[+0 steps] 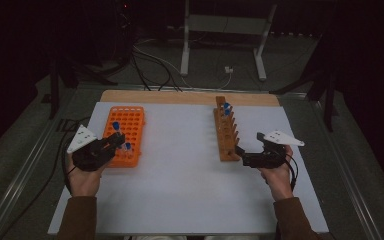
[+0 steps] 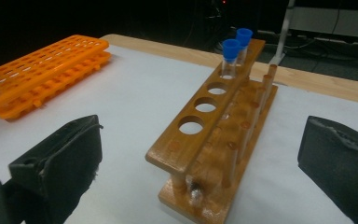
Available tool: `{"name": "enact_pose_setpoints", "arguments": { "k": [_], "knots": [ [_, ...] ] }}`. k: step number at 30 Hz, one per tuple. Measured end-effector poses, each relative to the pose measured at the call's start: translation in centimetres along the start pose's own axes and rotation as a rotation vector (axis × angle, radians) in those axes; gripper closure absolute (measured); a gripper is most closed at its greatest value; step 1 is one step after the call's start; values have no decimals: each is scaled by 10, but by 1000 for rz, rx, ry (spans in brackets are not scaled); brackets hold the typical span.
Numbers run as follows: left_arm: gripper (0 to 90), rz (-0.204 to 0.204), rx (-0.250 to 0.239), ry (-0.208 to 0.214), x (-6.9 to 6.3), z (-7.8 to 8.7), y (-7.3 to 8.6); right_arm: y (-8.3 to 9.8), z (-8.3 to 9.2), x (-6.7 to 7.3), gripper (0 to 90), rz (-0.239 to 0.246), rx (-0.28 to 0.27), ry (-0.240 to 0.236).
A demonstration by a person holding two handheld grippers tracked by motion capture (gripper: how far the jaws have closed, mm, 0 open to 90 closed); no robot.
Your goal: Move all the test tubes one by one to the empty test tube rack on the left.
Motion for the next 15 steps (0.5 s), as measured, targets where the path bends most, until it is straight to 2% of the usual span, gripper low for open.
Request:
{"name": "enact_pose_setpoints", "arguments": {
  "k": [4,15],
  "knots": [
    [779,7,-7,-19,5,5,1,3,4,-5,0,-2,-9,8],
    [778,-4,0,-78,18,14,7,12,20,-21,0,-20,-23,29]
  ]
}}
Point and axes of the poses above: each handheld gripper's, and its own axes: z roughly backward along the jaws, y roughly out of its underside, x roughly to its left, the point moved 4 cm from there along -z, roughly forward along the jaws, and after that the axes turned 11 degrees about -z, right-handed, at the moved point
